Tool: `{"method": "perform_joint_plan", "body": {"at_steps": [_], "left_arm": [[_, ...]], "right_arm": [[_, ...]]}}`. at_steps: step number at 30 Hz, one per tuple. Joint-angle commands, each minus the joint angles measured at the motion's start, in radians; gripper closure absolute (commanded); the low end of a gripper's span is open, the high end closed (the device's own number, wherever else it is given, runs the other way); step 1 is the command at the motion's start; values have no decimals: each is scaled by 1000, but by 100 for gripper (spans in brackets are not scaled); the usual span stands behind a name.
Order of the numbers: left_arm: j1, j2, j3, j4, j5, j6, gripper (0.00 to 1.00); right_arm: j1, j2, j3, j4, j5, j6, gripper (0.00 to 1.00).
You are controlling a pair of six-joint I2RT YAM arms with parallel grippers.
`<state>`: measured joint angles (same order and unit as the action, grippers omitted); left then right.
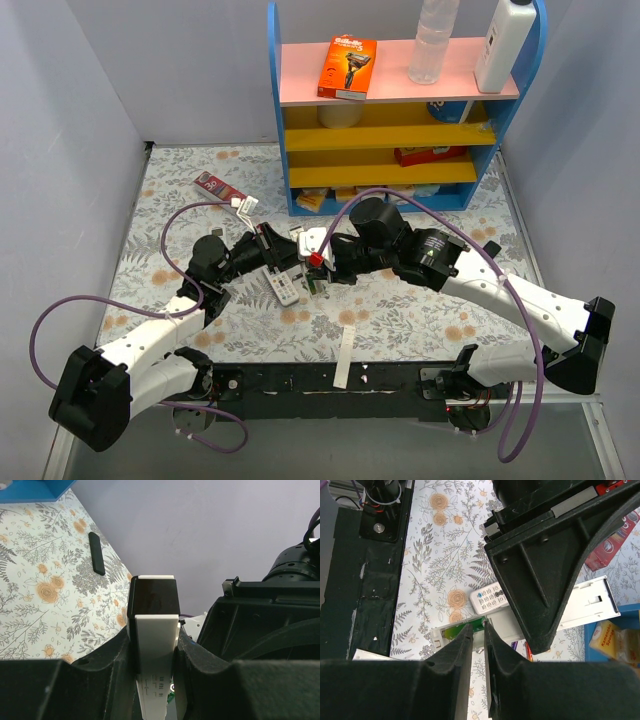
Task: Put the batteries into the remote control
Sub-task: Load the battery into the remote control.
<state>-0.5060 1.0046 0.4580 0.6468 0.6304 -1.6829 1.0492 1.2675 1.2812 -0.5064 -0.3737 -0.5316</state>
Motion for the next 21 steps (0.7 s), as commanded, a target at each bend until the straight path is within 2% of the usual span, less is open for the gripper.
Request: {"method": "perform_joint_plan", "body": {"at_steps": [1, 21], "left_arm": [[0, -3, 44, 17, 14, 8, 100], [0, -6, 56, 14, 25, 8, 100]], "right_arm": [[2, 0, 35, 23, -2, -7, 77], [2, 13, 24, 29, -10, -8, 77]]}}
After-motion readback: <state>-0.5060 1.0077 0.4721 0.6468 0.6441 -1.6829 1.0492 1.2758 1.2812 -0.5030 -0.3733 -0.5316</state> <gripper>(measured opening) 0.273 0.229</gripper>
